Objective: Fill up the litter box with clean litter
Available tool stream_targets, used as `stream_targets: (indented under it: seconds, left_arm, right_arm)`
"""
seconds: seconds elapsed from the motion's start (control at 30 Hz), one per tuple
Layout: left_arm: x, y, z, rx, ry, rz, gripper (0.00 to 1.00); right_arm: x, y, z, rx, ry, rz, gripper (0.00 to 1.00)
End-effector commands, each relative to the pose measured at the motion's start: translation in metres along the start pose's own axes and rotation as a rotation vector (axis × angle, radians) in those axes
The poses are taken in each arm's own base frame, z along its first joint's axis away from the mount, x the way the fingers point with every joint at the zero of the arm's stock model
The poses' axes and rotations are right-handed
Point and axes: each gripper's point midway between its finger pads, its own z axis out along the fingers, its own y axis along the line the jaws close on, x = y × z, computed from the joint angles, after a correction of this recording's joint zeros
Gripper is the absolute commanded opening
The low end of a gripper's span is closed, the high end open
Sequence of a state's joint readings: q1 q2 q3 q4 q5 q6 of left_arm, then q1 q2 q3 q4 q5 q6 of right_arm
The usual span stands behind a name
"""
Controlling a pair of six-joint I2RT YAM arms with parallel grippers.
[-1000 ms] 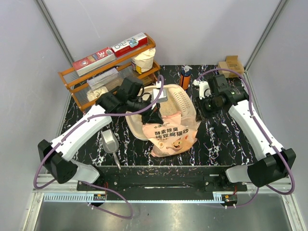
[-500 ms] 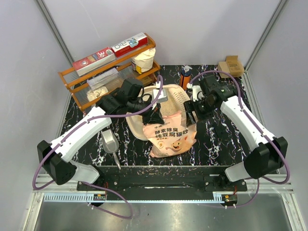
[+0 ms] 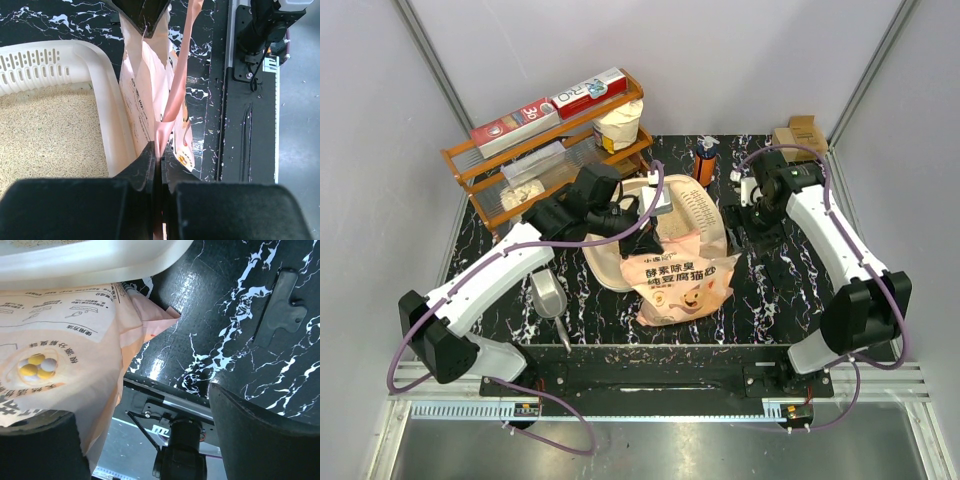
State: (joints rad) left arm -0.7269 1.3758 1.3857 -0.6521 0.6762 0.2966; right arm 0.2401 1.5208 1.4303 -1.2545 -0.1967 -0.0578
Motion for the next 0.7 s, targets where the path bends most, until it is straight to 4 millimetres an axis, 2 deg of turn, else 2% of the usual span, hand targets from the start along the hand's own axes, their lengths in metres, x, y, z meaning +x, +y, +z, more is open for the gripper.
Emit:
stream_targets:
  seconds: [0.0,0.1,0.13,0.17,0.23,0.27,0.3,0.43,0.47,0.5,0.53,0.57,0.6,0.63,0.67]
  left_arm:
    - [-0.052,0.000,-0.029,-0.059,-0.156,0.139,0.03]
    - [-0.049,-0.002,-0.029,-0.056,-0.155,0.114,0.30]
    - [-0.049,-0.002,-0.032,-0.064,-0.158,0.112,0.36]
    - [-0.050,-0.004,-0.038,-0.074,-0.161,0.111,0.52]
    - [-0.048,0.005,-0.050,-0.151,-0.147,0.116,0.64]
    - [-0.045,0.008,-0.063,-0.196,-0.140,0.115,0.73]
    - [-0.041,0.017,-0.073,-0.261,-0.122,0.127,0.76]
    - [-0.013,0.028,-0.116,-0.399,-0.028,0.155,0.87]
    - [0.001,0.026,-0.129,-0.425,0.017,0.139,0.90]
    - [0.014,0.030,-0.137,-0.459,0.069,0.156,0.98]
    - [0.032,0.030,-0.140,-0.464,0.130,0.146,0.99]
    - [0.053,0.026,-0.147,-0.473,0.202,0.117,0.99]
    - [0.071,0.031,-0.153,-0.505,0.271,0.120,0.99]
    - [0.097,0.030,-0.152,-0.493,0.340,0.086,0.99]
    - [0.120,0.033,-0.161,-0.533,0.412,0.054,0.99]
  right_arm:
    - [-0.016,-0.013,-0.024,0.019,-0.034,-0.097,0.83]
    - [-0.035,0.009,-0.039,-0.074,-0.123,-0.122,0.83]
    - [-0.040,0.015,-0.043,-0.097,-0.146,-0.136,0.83]
    - [-0.047,0.021,-0.054,-0.121,-0.188,-0.151,0.83]
    - [-0.055,0.026,-0.064,-0.132,-0.233,-0.171,0.86]
    - [-0.061,0.030,-0.074,-0.143,-0.274,-0.190,0.86]
    - [-0.065,0.031,-0.079,-0.142,-0.297,-0.197,0.87]
    - [-0.081,0.031,-0.099,-0.109,-0.408,-0.239,0.90]
    - [-0.083,0.029,-0.105,-0.088,-0.433,-0.248,0.92]
    - [-0.085,0.027,-0.108,-0.074,-0.449,-0.258,0.94]
    - [-0.091,0.025,-0.110,-0.057,-0.472,-0.258,1.00]
    - [-0.094,0.021,-0.115,-0.028,-0.493,-0.250,1.00]
    - [-0.097,0.021,-0.117,-0.024,-0.505,-0.257,1.00]
    - [-0.100,0.021,-0.119,-0.022,-0.525,-0.266,1.00]
    - [-0.103,0.022,-0.123,-0.020,-0.540,-0.273,1.00]
